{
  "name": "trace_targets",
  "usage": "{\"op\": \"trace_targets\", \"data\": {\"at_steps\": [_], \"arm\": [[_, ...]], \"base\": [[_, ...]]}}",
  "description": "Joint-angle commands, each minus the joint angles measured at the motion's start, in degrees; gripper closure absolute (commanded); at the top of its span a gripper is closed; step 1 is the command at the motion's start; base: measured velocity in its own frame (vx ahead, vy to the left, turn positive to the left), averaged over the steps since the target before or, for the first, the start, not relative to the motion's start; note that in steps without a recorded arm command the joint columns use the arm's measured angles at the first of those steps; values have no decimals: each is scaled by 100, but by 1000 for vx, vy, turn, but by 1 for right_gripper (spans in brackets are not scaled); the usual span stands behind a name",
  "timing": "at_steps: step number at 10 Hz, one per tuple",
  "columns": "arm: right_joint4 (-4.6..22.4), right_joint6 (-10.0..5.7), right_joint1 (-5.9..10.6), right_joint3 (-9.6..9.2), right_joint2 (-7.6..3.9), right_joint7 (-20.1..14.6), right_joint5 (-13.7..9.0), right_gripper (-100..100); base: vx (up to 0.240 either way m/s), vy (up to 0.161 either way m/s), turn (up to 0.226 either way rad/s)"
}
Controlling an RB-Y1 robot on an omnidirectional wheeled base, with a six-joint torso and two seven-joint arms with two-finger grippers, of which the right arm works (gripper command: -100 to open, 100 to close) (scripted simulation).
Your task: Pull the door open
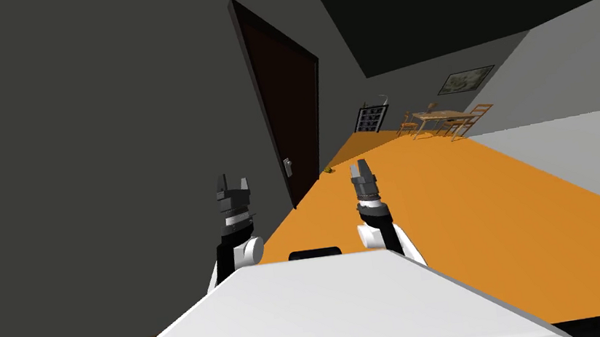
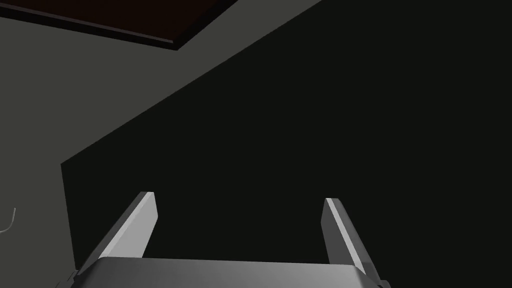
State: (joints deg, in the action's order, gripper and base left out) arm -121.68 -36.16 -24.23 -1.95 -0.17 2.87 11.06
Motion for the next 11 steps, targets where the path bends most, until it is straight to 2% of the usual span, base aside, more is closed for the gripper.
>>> {"op": "trace_targets", "data": {"at_steps": [1, 4, 5, 9, 10, 11], "arm": [[275, -6, 146, -18, -38, 173, 117, -100], [787, 28, 469, -44, -110, 490, 357, -100], [800, 28, 469, -44, -110, 490, 357, -100], [1513, 78, 947, -83, -188, 959, 711, -100], [1575, 78, 947, -83, -188, 959, 711, -100], [1743, 91, 1072, -93, -204, 1082, 803, -100]], "base": [[91, -16, 56], [91, -27, 55], [63, -19, 13], [80, -27, 58], [63, -27, 15], [58, -17, 33]]}}
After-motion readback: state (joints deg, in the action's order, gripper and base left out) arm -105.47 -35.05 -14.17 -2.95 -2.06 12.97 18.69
